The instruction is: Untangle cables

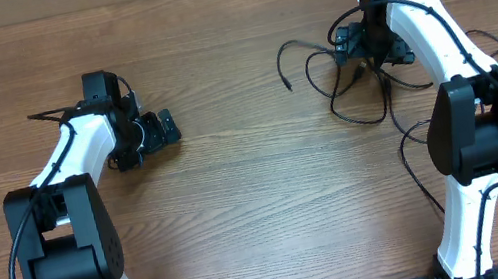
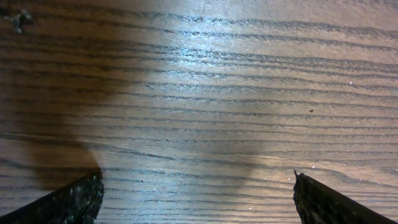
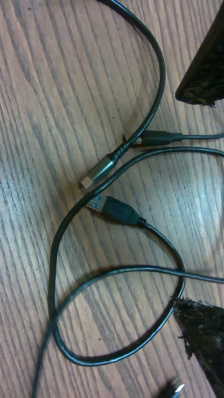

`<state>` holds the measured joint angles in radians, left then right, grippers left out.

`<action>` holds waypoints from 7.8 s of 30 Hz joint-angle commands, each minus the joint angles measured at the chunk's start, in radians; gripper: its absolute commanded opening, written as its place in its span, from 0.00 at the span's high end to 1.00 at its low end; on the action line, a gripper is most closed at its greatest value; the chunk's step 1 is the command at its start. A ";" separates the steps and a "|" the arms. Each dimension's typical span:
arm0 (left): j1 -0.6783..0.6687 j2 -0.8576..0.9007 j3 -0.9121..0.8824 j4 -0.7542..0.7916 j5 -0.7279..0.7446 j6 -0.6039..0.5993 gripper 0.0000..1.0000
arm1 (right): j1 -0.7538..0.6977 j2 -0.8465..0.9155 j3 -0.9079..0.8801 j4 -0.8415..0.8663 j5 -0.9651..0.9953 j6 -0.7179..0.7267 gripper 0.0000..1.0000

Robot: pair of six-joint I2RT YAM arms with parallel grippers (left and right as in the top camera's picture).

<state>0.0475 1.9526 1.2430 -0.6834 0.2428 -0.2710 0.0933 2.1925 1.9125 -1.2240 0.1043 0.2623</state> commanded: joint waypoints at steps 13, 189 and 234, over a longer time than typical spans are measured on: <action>0.018 0.108 -0.076 -0.014 -0.070 0.002 0.01 | 0.003 -0.041 0.023 0.003 -0.001 0.007 0.00; 0.018 0.108 -0.076 -0.014 -0.070 0.002 0.01 | 0.026 -1.398 -0.804 0.507 0.015 -0.058 0.00; 0.018 0.108 -0.076 -0.014 -0.070 0.002 0.00 | 0.024 -1.997 -1.905 1.579 -0.196 -0.046 0.00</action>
<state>0.0475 1.9526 1.2430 -0.6834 0.2428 -0.2710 0.1192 0.2348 0.0181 0.3908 -0.0898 0.2096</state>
